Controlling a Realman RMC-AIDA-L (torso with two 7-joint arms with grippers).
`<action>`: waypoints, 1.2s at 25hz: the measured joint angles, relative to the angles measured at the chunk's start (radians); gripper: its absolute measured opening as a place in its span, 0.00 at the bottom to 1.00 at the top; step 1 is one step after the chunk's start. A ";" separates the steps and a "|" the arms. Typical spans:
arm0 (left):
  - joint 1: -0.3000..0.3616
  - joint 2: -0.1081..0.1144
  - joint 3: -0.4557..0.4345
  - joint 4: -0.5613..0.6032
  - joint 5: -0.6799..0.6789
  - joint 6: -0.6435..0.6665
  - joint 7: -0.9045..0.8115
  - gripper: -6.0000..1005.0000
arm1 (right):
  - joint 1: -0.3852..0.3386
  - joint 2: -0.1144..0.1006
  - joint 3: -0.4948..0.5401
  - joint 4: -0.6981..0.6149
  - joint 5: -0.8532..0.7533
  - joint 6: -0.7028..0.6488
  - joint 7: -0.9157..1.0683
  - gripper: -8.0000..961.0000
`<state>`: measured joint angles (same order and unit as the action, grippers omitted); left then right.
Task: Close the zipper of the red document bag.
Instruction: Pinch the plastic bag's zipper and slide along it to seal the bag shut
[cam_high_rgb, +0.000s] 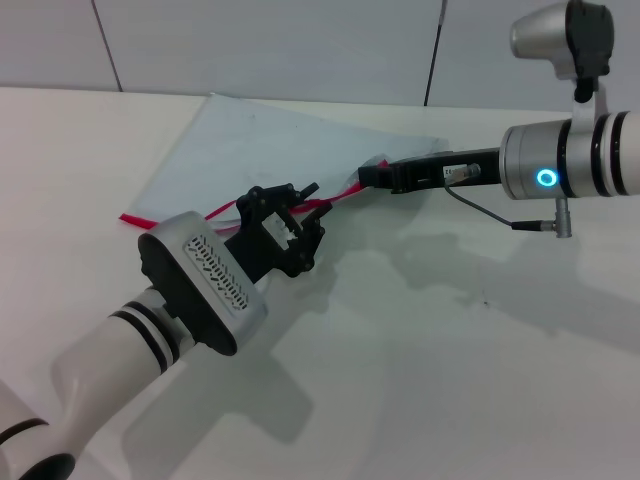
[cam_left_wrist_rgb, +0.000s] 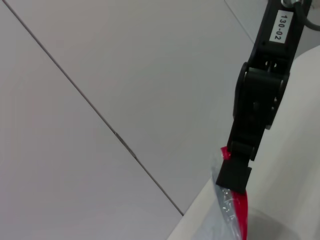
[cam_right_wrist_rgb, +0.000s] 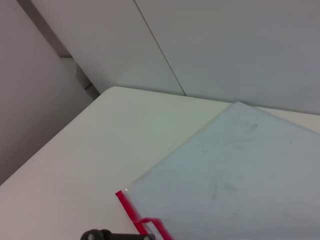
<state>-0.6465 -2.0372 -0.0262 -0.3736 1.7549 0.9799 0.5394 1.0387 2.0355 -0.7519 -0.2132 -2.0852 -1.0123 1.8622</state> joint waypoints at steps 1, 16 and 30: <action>0.000 0.000 0.000 0.000 0.000 -0.001 -0.001 0.24 | 0.000 0.000 0.000 0.000 0.000 0.000 0.000 0.04; -0.004 0.001 -0.008 0.005 -0.002 -0.010 -0.003 0.12 | 0.006 0.000 -0.001 0.011 0.002 0.000 -0.008 0.03; 0.003 0.002 -0.002 0.001 -0.002 -0.012 -0.004 0.09 | -0.036 -0.005 0.012 -0.016 0.060 0.001 -0.024 0.03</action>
<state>-0.6439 -2.0355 -0.0285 -0.3726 1.7531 0.9679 0.5353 1.0031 2.0306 -0.7400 -0.2289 -2.0248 -1.0116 1.8382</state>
